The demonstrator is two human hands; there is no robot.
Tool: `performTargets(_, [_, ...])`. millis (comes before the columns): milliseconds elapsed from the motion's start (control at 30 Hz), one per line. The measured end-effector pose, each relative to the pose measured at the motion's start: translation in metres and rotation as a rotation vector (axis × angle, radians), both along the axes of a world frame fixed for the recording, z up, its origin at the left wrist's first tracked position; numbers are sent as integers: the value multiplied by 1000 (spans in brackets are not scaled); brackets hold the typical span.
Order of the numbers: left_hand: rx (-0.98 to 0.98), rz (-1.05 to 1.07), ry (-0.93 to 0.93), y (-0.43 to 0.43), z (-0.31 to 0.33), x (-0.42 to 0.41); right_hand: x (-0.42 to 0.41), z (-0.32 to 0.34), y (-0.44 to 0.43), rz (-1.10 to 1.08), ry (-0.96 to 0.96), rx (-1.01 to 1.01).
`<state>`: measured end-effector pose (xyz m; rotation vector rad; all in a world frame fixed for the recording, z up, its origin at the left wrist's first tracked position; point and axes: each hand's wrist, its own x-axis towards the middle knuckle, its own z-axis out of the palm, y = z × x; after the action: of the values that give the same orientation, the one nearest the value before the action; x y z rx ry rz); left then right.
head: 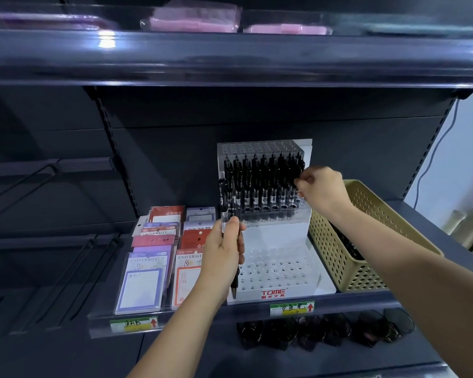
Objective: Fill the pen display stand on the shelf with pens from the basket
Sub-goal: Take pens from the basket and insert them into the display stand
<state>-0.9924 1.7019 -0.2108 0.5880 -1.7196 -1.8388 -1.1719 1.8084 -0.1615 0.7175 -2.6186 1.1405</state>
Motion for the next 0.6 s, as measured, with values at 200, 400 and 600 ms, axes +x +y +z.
performTargets(200, [-7,1,-8,3,2,0,-1,-1,-2,-14,-15,-9])
performTargets(400, [25,-26,10,9,6,1,1,1,-2,-11,-29,17])
performTargets(600, [42,-36,1,9,10,5,1,0,2,12,-50,39])
